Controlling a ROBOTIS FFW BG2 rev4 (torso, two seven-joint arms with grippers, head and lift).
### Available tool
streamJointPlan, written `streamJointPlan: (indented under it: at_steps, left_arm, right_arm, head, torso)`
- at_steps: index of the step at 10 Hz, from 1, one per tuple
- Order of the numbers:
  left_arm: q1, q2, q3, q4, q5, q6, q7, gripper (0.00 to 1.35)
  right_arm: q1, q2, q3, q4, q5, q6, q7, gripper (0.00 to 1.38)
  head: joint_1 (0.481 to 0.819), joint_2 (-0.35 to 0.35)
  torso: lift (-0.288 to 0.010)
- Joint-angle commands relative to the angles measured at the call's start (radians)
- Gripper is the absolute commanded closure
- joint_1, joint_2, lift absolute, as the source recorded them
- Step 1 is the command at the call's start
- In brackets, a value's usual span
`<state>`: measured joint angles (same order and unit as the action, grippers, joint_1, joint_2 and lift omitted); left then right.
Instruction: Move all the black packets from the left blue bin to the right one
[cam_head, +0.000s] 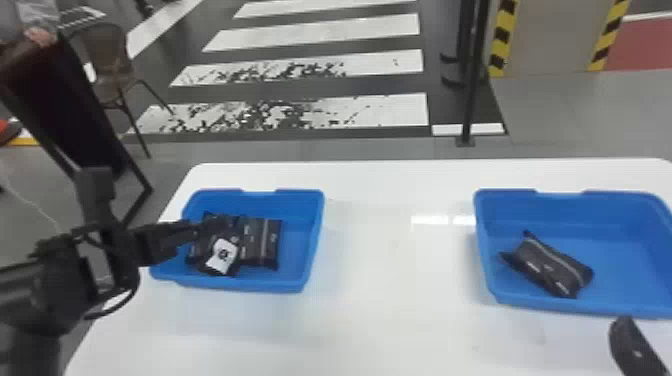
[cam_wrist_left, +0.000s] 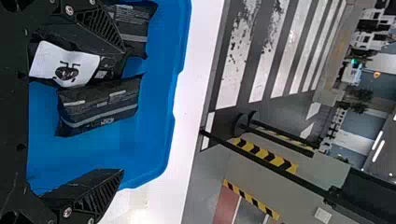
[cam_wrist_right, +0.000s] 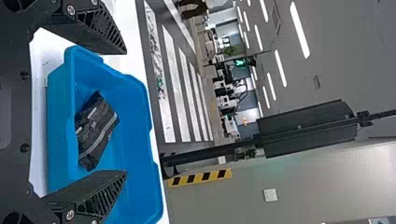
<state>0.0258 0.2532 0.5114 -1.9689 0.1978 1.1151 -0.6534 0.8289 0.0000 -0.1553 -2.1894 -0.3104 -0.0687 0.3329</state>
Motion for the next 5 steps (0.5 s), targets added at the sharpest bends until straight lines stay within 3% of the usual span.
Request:
streamJointPlan:
  at_steps: [1,5]
  left_arm:
    - [-0.085,0.018,-0.055,0.115,-0.022,0.019,0.000,0.13]
    - [-0.227,0.029,-0.154,0.313,-0.074,0.073,0.006,0.13]
  right_arm:
    - [-0.009,0.001,0.008,0.011,-0.007,0.010,0.002,0.11]
    - [-0.031,0.001,0.024,0.038,-0.021,0.012,0.008,0.12]
  head:
    - [0.695,0.213]
    - [0.695,0.198]
  torso:
    - [-0.138]
    - [-0.138]
